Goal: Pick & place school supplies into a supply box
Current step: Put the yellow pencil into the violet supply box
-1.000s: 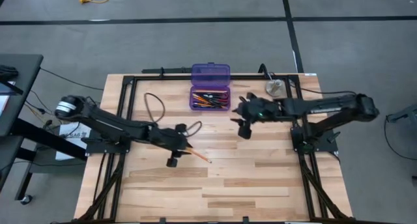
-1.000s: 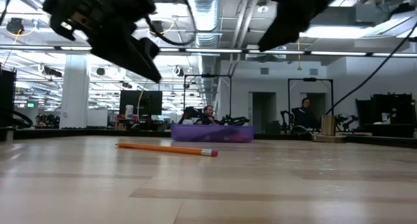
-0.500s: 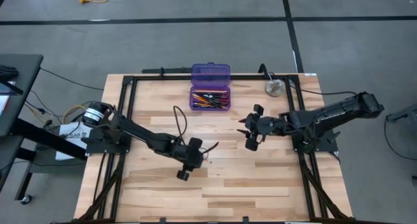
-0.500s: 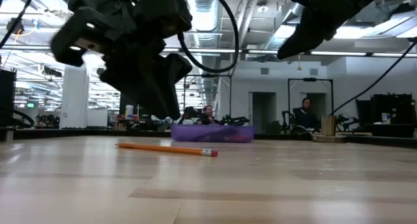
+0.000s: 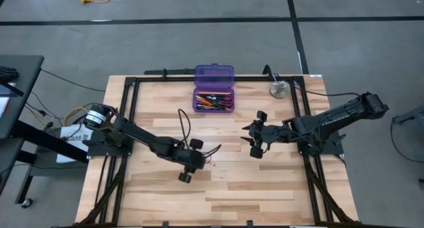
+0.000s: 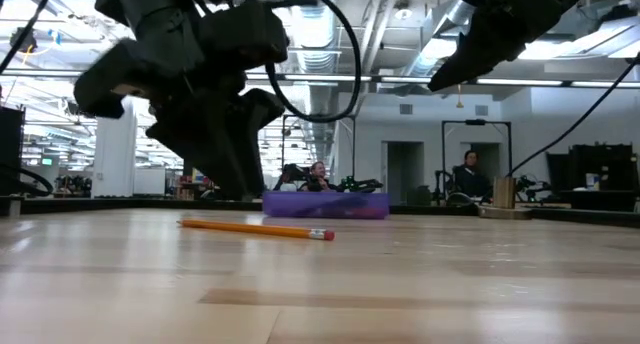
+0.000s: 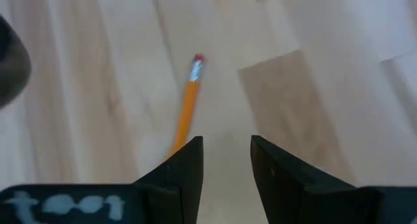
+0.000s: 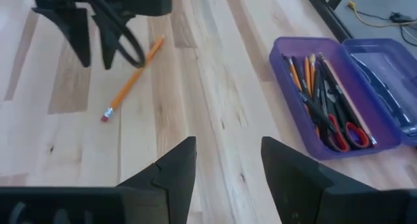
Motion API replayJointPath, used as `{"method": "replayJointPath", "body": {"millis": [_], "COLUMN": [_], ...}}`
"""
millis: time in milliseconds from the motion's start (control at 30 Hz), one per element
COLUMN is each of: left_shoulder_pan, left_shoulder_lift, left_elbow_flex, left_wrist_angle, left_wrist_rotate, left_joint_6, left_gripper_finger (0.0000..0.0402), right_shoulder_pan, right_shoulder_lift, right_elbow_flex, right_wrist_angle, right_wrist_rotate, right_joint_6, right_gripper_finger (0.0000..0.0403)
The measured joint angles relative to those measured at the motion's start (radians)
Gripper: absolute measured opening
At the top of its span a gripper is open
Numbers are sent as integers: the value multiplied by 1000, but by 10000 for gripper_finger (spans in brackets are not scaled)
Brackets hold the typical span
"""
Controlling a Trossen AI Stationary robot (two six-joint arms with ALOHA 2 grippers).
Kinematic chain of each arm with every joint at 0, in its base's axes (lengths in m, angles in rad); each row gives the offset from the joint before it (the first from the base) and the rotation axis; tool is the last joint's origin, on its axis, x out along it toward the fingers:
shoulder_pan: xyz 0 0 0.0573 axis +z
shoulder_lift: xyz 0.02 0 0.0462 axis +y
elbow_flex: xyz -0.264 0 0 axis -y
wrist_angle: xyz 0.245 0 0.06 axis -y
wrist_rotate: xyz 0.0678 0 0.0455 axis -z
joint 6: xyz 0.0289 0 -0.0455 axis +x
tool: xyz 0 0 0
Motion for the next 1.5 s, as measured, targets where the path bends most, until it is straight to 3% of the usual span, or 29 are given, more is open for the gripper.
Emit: {"method": "replayJointPath", "body": {"millis": [267,733,1233,1500], "left_shoulder_pan": [38,83,117,124], "left_shoulder_lift": [0,0,102,105], "left_elbow_flex": [0,0,9,8], "left_wrist_angle": [-76,-123,-126,-139], "left_wrist_rotate": [-84,-41,-7,0], "left_joint_6": [12,46,73,66], "left_gripper_finger": [117,117,116,78], "right_shoulder_pan": [-1,-1,-1,-1], "right_shoulder_lift": [0,0,2,2], "right_elbow_flex": [0,0,1,1], "right_wrist_angle": [-1,-2,-2,0], "right_wrist_rotate": [0,0,-1,-1], "right_joint_6": [-2,-28,-28,-27], "right_gripper_finger": [170,169,169,169]}}
